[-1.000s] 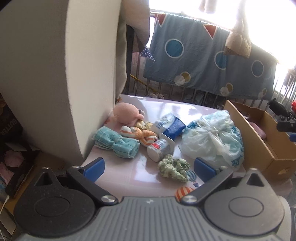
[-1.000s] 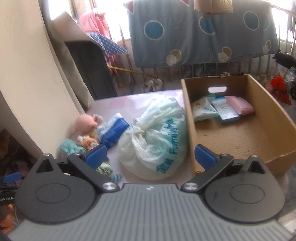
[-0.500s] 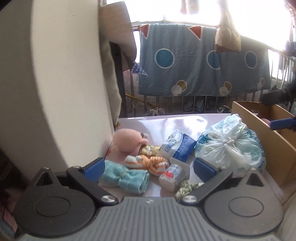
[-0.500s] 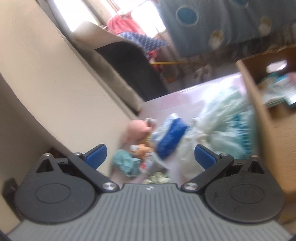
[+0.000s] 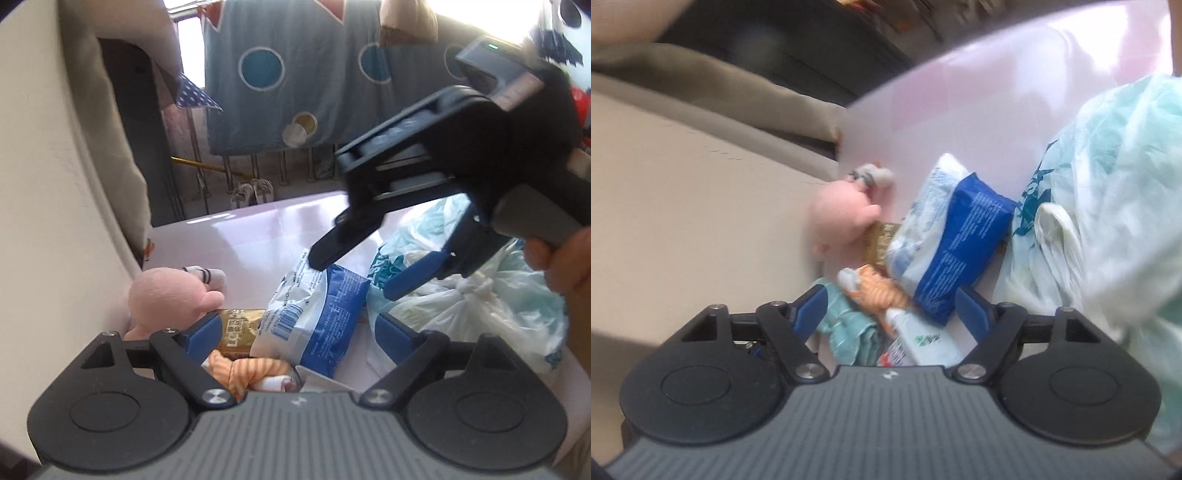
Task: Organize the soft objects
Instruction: 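Reach the right gripper to the blue-and-white wipes packet and grasp it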
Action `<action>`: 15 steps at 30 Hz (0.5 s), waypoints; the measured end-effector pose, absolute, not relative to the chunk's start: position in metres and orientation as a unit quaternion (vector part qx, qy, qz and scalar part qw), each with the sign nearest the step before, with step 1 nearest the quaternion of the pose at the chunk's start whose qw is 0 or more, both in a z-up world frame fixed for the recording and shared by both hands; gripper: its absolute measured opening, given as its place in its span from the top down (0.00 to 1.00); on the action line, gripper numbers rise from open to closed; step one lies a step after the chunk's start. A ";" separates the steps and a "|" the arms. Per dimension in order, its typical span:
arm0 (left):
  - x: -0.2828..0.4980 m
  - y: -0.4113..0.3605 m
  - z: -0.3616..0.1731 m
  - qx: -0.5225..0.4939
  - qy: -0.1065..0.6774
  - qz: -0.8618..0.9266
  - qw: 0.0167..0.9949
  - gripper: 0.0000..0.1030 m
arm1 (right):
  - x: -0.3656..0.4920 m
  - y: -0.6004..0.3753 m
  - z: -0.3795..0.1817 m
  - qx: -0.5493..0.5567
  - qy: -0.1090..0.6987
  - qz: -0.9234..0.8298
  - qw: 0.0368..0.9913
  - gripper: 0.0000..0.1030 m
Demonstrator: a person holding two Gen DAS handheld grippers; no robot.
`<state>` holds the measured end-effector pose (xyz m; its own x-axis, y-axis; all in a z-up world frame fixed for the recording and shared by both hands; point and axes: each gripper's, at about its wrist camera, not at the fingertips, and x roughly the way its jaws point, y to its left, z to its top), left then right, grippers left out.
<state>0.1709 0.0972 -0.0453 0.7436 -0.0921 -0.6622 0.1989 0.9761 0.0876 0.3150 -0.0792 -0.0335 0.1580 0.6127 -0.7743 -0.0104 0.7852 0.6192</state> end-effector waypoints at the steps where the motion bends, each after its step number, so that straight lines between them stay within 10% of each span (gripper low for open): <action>1: 0.178 0.096 -0.051 0.082 0.356 -0.082 0.927 0.11 | 0.323 -0.076 -0.040 0.242 0.620 0.211 0.716 0.29; 15: 0.250 0.086 -0.107 0.105 0.465 -0.078 0.876 0.15 | 0.376 -0.050 -0.101 0.223 0.693 0.156 0.668 0.27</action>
